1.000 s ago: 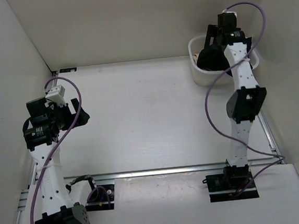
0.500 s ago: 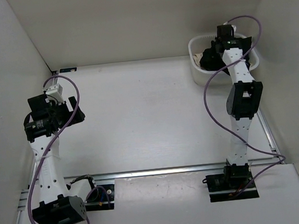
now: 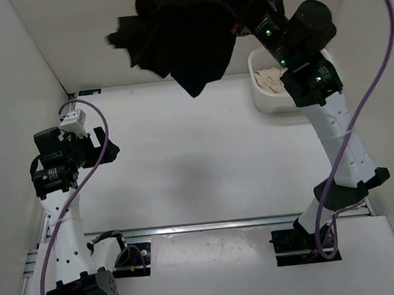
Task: Fold and stack the trousers
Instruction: Move the trousers to the center of the board, then flatten the trousers out
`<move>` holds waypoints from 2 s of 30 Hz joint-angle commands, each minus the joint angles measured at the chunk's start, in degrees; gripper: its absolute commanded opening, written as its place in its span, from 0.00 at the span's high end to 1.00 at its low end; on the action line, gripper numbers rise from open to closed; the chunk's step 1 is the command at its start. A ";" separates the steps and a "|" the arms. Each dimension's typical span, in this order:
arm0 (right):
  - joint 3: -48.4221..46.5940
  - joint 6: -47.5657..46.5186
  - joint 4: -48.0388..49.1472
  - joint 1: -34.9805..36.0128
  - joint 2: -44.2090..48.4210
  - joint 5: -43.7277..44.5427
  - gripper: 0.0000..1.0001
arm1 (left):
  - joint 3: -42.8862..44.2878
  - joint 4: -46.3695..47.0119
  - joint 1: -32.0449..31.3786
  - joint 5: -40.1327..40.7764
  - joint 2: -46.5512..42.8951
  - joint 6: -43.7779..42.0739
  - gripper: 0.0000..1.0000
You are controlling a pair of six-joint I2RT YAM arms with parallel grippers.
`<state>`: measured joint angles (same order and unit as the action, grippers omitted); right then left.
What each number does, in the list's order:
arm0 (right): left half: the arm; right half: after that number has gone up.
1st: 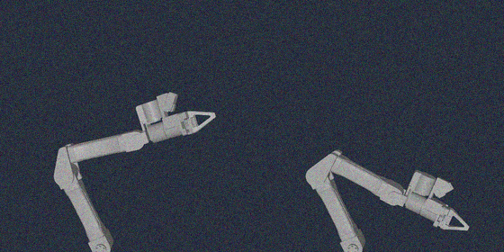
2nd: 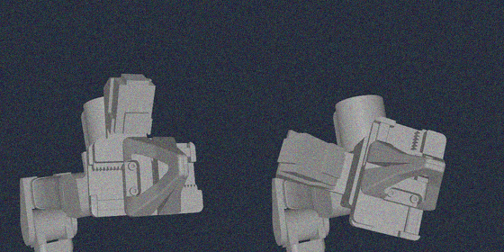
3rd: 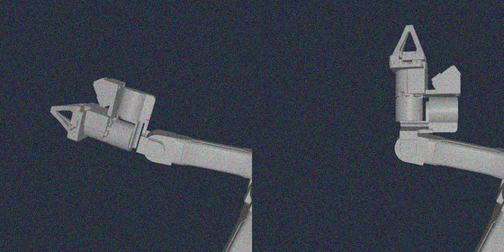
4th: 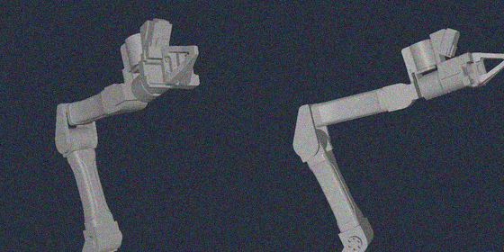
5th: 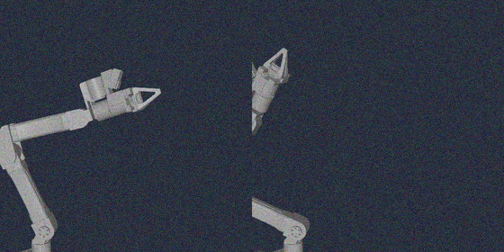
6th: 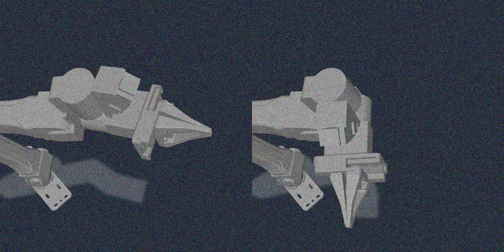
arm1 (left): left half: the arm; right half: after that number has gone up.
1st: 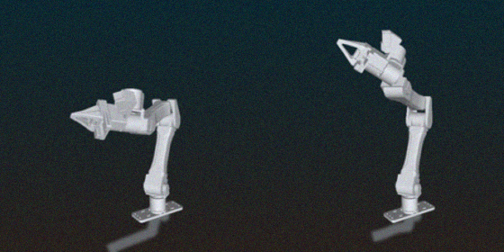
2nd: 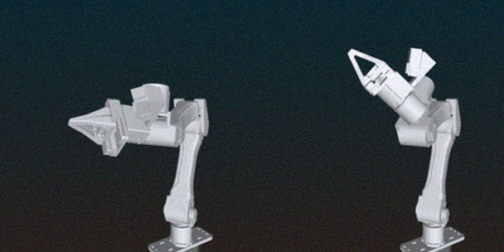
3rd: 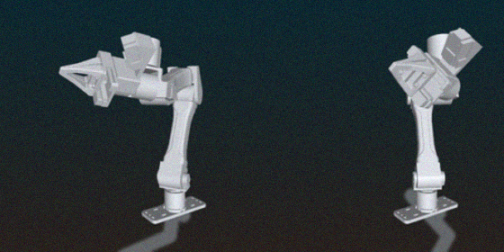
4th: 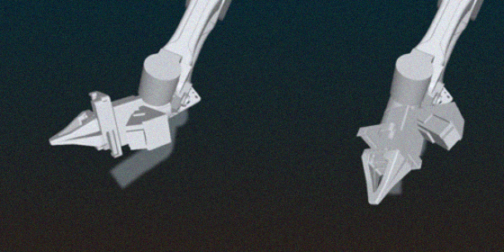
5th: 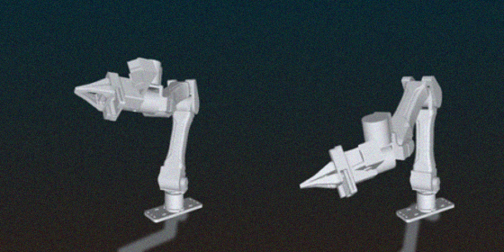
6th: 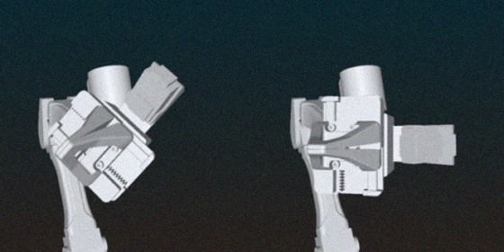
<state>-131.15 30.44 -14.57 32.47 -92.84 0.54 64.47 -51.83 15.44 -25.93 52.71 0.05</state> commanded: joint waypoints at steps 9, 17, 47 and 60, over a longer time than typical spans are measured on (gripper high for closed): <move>42.62 30.75 -5.19 -1.00 -5.25 -6.33 0.41 | 8.75 3.14 -2.78 12.12 2.22 -0.05 0.00; 54.60 11.69 -22.79 -2.32 2.31 5.08 0.21 | 0.93 1.22 -5.24 13.29 2.83 -0.05 0.00; 63.62 -12.65 -25.03 -0.04 -7.06 -14.24 1.00 | 7.78 15.01 -25.64 9.91 53.83 -0.05 0.86; 83.35 -12.85 -33.68 -20.42 10.05 -17.77 0.43 | 9.28 14.48 -10.97 32.17 37.21 -0.05 0.52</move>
<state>-48.42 19.97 -42.13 13.82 -82.37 -17.74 72.05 -38.87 2.24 -2.63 94.45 -0.14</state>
